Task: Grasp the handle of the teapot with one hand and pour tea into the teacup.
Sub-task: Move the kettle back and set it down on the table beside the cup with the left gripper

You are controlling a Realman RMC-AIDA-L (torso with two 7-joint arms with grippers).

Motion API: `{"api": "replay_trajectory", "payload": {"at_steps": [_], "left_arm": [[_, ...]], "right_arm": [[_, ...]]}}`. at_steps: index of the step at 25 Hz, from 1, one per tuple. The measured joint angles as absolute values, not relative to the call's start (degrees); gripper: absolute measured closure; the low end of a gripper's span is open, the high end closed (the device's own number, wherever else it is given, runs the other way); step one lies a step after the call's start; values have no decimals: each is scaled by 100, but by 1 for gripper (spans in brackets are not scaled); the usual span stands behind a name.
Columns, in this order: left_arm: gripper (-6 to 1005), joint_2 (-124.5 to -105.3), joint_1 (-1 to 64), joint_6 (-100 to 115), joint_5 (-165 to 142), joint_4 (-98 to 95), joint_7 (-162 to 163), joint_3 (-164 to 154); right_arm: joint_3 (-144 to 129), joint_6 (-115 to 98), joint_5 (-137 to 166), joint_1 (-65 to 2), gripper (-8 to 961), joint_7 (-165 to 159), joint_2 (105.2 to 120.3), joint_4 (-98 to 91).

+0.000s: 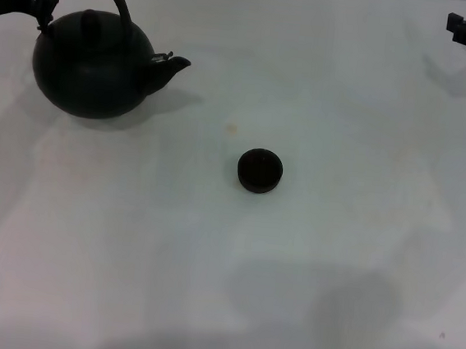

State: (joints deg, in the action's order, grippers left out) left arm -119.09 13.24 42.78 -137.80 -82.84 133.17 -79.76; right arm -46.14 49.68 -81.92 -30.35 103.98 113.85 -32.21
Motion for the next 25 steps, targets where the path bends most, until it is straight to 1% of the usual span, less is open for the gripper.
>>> {"api": "replay_trajectory", "payload": {"at_steps": [25], "left_arm": [[877, -11874, 1369, 4110, -13791, -7827, 13307, -8092]], "right_arm": [[-4614, 4952, -8323, -3089, 97, 10394, 11411, -3243]]}}
